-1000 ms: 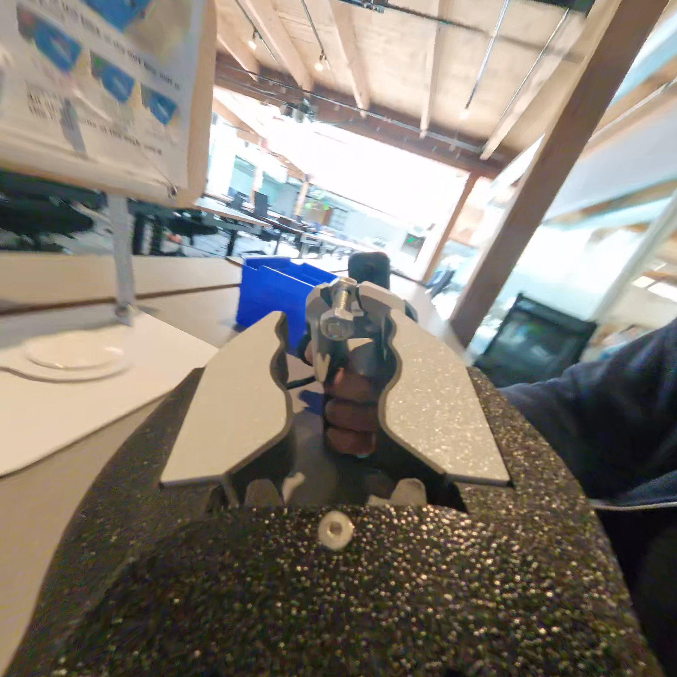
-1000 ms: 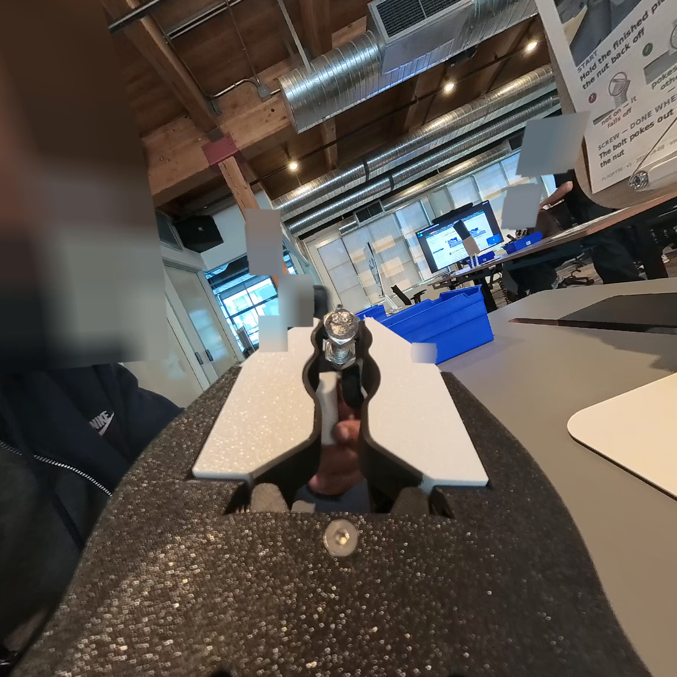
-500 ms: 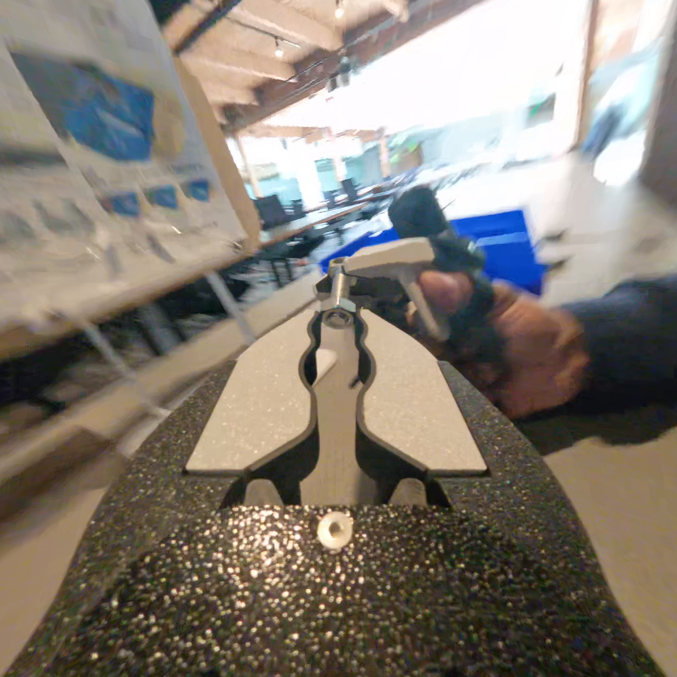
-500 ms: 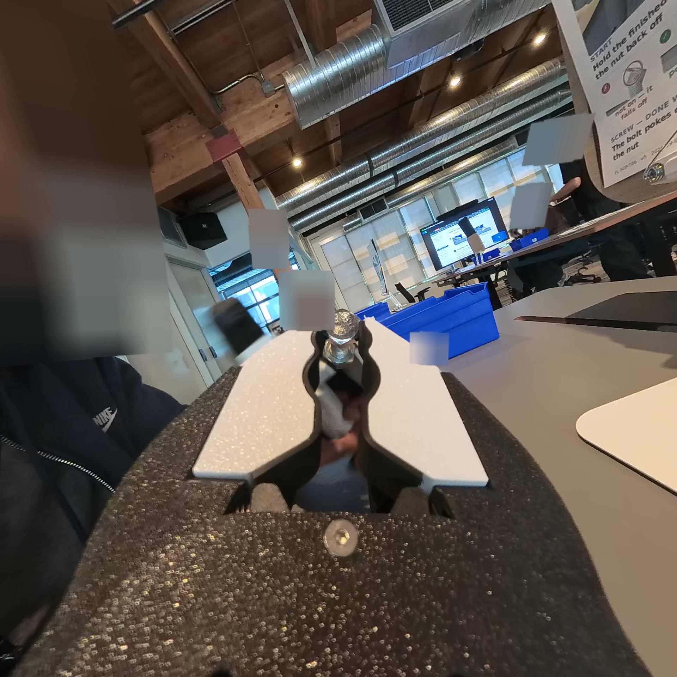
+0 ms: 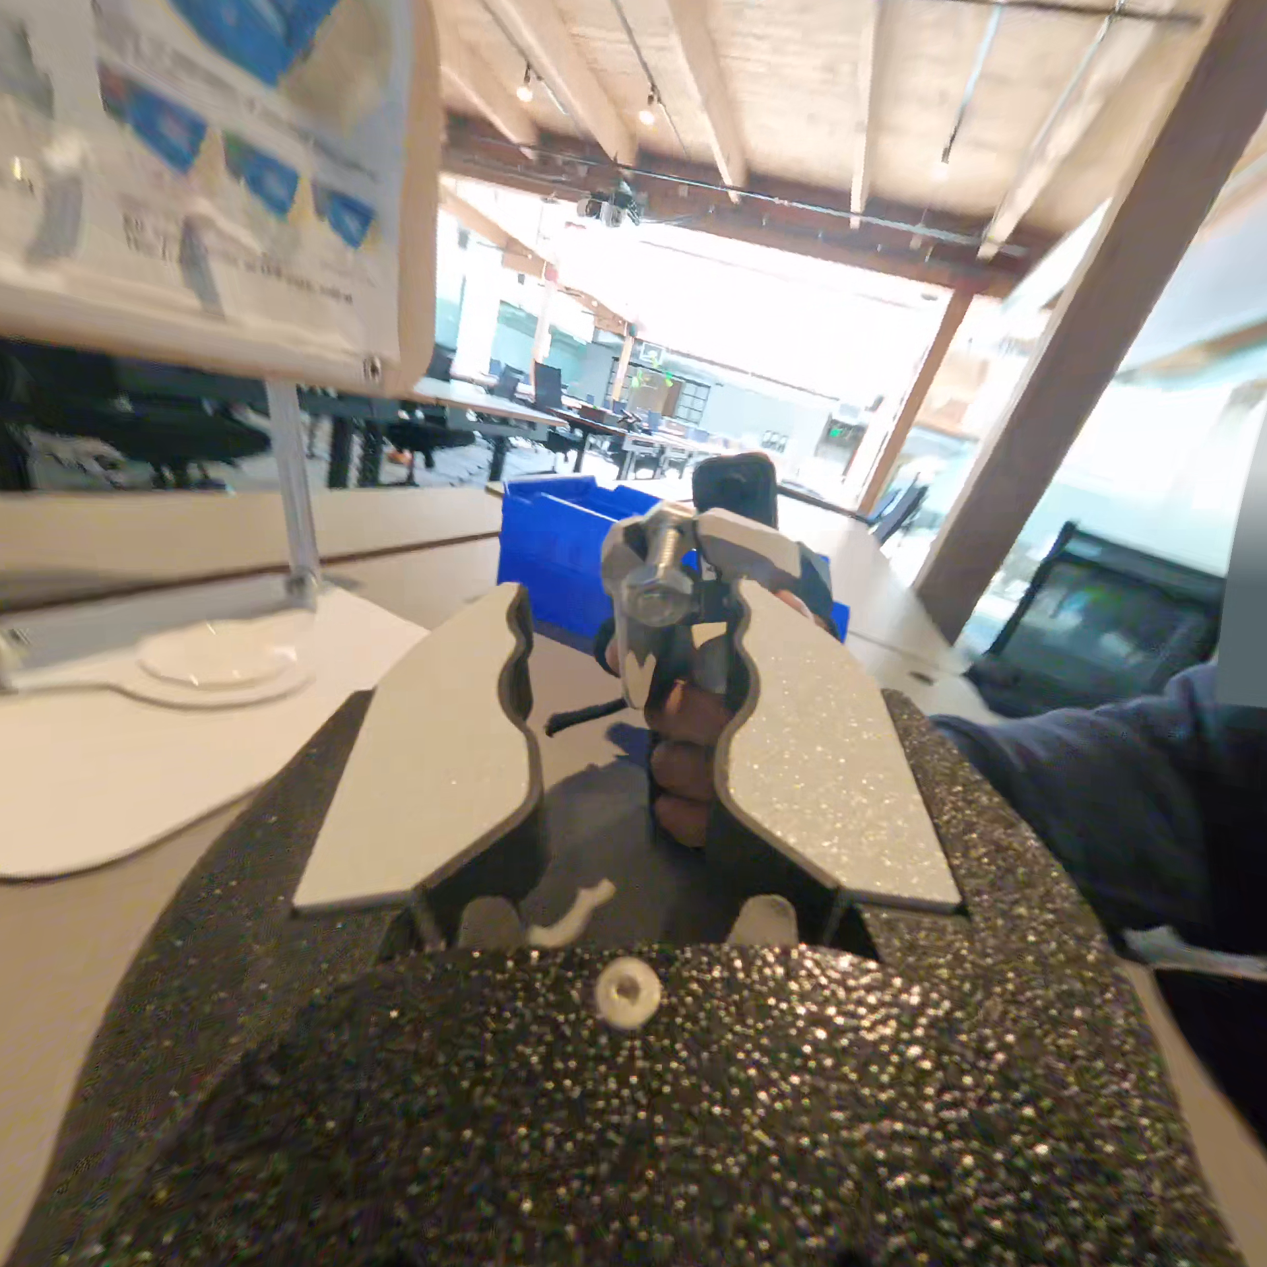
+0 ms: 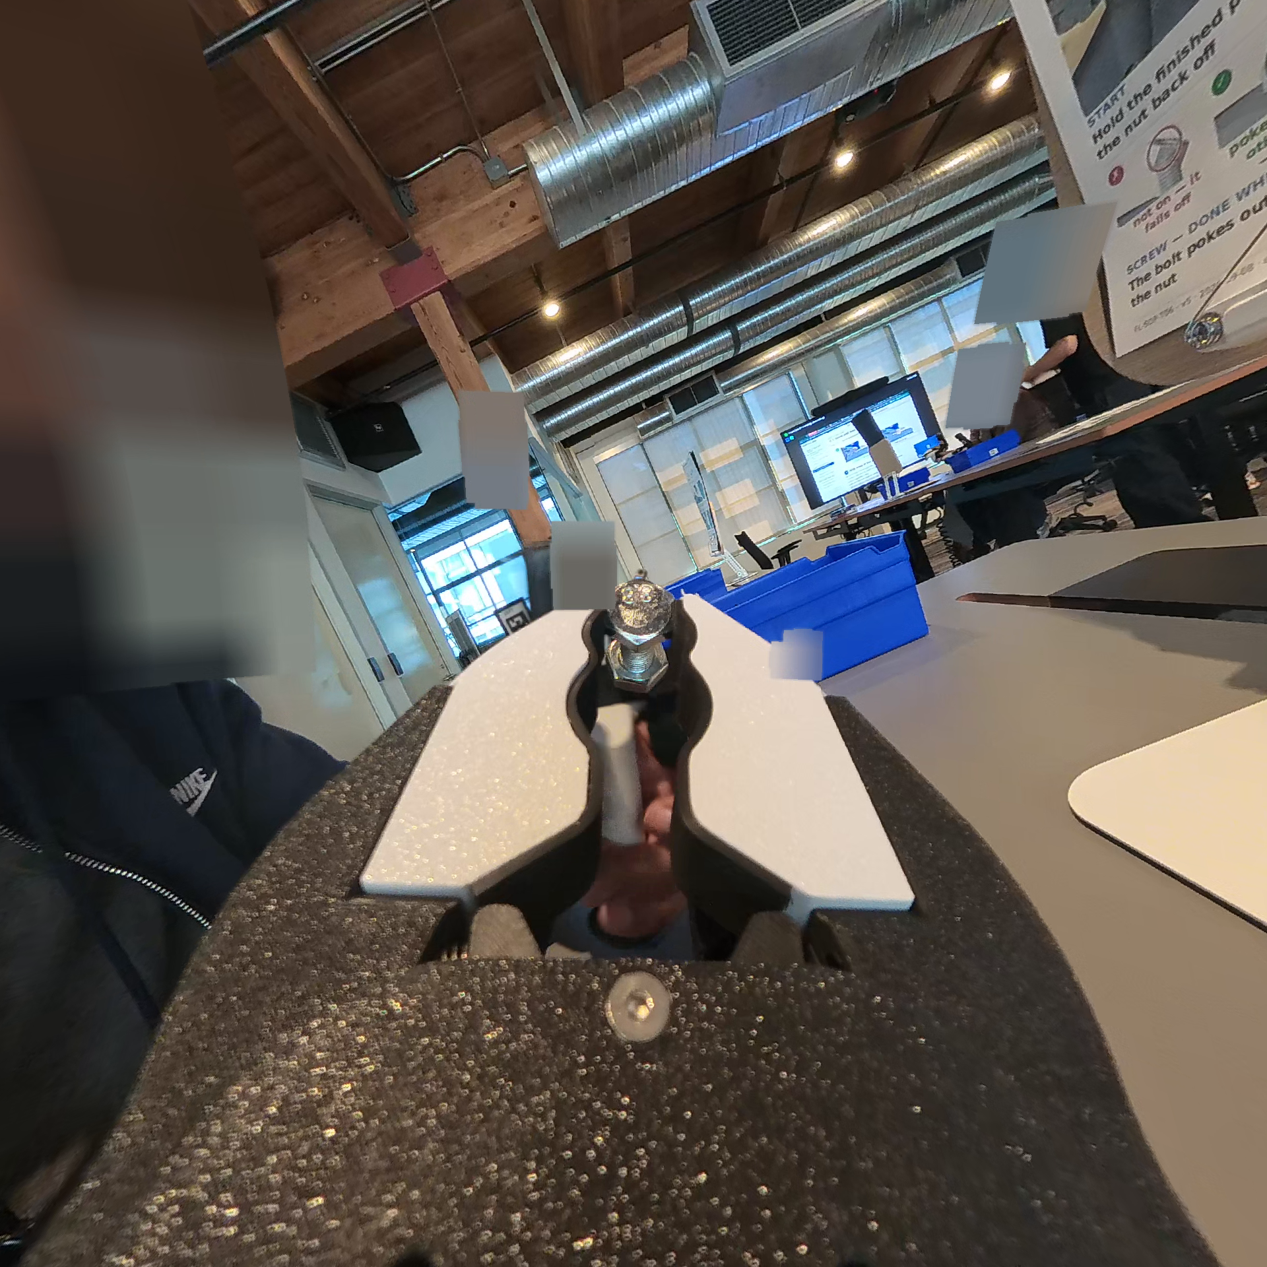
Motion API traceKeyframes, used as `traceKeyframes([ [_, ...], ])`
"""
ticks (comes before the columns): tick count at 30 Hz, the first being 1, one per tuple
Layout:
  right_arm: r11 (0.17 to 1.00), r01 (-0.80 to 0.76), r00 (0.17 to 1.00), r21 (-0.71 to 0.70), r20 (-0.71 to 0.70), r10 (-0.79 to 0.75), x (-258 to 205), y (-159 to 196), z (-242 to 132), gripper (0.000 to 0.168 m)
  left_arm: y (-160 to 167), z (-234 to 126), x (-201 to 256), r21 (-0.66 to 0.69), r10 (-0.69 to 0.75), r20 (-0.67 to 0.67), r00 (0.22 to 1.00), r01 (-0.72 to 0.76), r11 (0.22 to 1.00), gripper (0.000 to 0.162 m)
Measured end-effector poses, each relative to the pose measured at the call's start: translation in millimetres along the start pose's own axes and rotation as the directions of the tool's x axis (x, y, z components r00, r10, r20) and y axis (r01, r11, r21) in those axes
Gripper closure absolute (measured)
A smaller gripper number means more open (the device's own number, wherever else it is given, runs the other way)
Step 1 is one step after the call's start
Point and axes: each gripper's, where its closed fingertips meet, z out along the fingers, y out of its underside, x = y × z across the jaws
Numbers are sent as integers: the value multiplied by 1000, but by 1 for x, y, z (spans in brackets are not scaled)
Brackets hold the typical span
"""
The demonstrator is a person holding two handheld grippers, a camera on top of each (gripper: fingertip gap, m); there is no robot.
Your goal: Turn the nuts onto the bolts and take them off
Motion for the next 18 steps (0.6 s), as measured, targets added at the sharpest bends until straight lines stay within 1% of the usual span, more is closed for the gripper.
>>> traceKeyframes([
  [3, 1000, -2, 1000, -4, 0, 2, 0, 1, 0, 152, 7, 1, -1, -28, -166, -56, 985, 164, 986, 109],
  [7, 1000, 1, 1000, -9, -2, -1, 1, 2, 1, 152, 6, 2, 5, -23, -301, -126, 945, 300, 954, 117],
  [8, 1000, 2, 1000, -11, -3, -2, 1, 2, 1, 151, 4, 1, 5, -17, -327, -138, 935, 328, 944, 121],
  [9, 1000, 3, 1000, -13, -3, -3, 1, 3, 1, 152, 4, 1, 6, -13, -343, -149, 928, 345, 939, 129],
  [10, 1000, 4, 1000, -14, -5, -4, 1, 3, 1, 152, 3, 0, 6, -11, -342, -158, 926, 345, 939, 139],
  [11, 1000, 4, 1000, -15, -6, -4, 1, 4, 1, 152, 3, -1, 7, -11, -324, -164, 932, 327, 945, 143],
  [13, 1000, 1, 1000, -13, -4, -1, 1, 3, 1, 152, 3, -1, 7, -11, -228, -126, 965, 229, 973, 143],
  [15, 1000, 2, 1000, -13, -1, -2, 1, 3, 1, 152, 3, -1, 6, -22, -26, -53, 998, 25, 999, 143],
  [16, 1000, 1, 1000, -12, 1, -1, 0, 3, 1, 151, 4, -1, 6, -36, 111, -10, 994, -112, 993, 143],
  [17, 1000, 2, 1000, -11, 3, -2, 0, 3, 1, 151, 3, -1, 5, -57, 265, 34, 964, -263, 963, 143],
  [18, 1000, 3, 1000, -11, 5, -3, -1, 3, 2, 152, 3, -2, 5, -85, 425, 75, 902, -419, 904, 143],
])
